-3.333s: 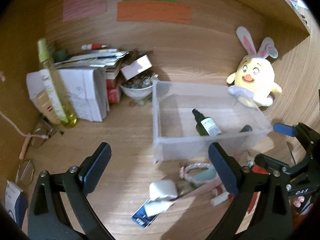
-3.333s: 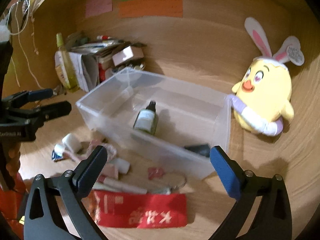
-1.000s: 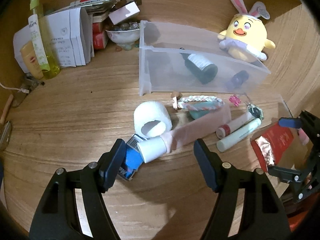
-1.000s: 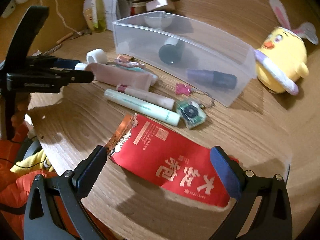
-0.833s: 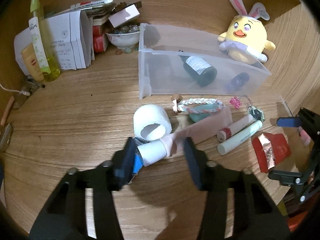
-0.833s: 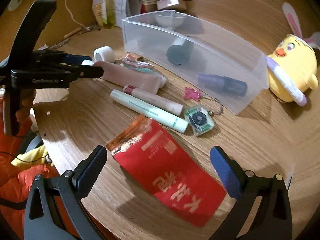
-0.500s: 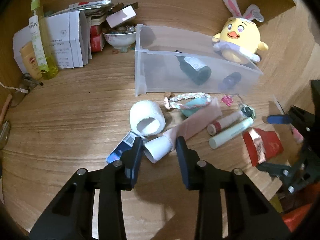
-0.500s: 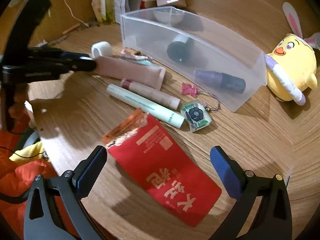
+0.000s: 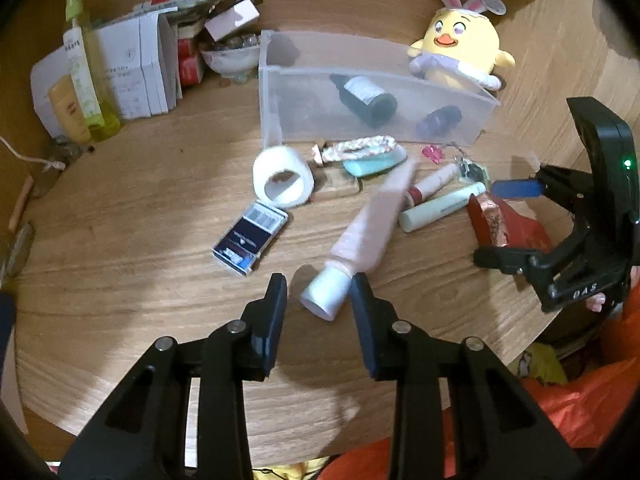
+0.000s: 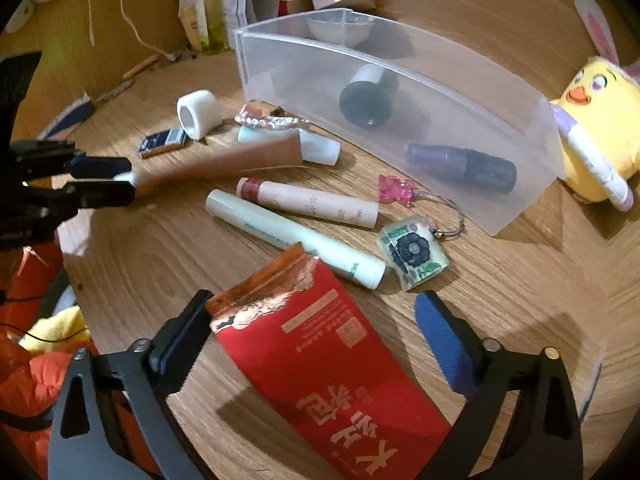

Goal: Organize objects
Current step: 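Grasp the red tea packet with the right tool while the left tool grasps the pink tube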

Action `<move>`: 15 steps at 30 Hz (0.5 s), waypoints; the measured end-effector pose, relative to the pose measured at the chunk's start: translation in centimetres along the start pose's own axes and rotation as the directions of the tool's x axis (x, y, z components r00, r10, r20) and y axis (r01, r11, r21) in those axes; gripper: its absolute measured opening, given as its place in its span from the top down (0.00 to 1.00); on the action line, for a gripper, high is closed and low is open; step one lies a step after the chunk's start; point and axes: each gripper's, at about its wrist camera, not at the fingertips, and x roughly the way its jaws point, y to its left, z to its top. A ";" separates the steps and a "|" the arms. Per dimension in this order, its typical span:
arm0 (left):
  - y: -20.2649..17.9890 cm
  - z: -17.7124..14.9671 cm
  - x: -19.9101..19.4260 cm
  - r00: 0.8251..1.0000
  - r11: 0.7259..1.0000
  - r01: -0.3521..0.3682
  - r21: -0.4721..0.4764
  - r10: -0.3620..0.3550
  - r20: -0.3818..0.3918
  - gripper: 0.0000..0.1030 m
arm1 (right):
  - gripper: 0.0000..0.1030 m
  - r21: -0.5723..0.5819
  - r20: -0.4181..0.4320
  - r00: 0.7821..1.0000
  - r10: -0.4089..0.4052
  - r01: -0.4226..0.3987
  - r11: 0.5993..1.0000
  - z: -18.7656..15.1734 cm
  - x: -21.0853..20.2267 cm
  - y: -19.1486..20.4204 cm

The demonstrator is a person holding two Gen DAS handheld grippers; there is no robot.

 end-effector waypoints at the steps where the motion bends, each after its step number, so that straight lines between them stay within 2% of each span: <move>1: -0.1 0.2 -0.1 1.000 1.000 0.000 0.007 0.000 0.004 0.67 | 0.16 0.014 0.004 1.000 0.010 -0.010 1.000 0.0 0.0 -0.2; 5: -0.6 0.8 0.8 1.000 0.999 -0.004 0.046 0.004 0.000 0.56 | 0.21 0.044 0.021 1.000 0.016 -0.017 0.999 -0.1 -0.2 -0.5; 9: -1.3 0.7 2.2 1.000 0.996 -0.004 0.084 0.007 -0.029 0.56 | 0.29 0.059 0.035 0.999 0.015 -0.017 0.998 -0.3 -0.4 -0.5; 11: -1.6 0.6 2.3 1.000 0.995 -0.022 0.102 0.023 -0.010 0.56 | 0.32 0.061 0.042 0.999 0.009 -0.012 0.998 -0.4 -0.5 -0.4; 15: -1.9 0.2 2.2 0.999 0.992 -0.024 0.122 0.021 0.027 0.64 | 0.39 0.087 0.069 0.998 -0.008 0.002 0.996 -0.6 -0.8 -0.5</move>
